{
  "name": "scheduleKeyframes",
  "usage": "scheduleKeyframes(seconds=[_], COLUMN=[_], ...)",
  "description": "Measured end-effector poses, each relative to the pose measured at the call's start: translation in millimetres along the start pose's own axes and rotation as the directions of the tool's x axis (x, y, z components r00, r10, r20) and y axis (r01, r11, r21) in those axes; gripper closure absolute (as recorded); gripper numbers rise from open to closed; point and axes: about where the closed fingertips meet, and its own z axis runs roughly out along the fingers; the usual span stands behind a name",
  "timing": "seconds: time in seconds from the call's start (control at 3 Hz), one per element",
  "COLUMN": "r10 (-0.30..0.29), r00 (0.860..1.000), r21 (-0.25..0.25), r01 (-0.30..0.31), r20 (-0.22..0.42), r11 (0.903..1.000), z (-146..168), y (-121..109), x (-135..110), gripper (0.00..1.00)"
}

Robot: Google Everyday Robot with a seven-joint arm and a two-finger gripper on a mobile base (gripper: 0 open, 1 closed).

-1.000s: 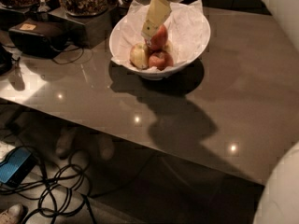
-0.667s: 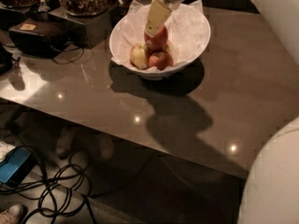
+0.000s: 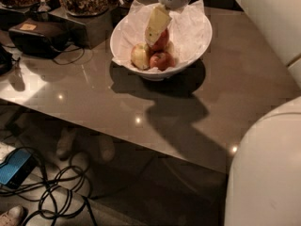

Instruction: Pick apple from white bowl

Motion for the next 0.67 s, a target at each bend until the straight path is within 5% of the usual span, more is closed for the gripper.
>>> scheduleKeyframes(seconds=[0.67], r10=[-0.006], r00=[1.000], r21=[-0.034], r01=[0.005], r20=[-0.029], r11=[0.9994], z=[18.9], y=[4.7], x=[1.9], gripper=[0.21])
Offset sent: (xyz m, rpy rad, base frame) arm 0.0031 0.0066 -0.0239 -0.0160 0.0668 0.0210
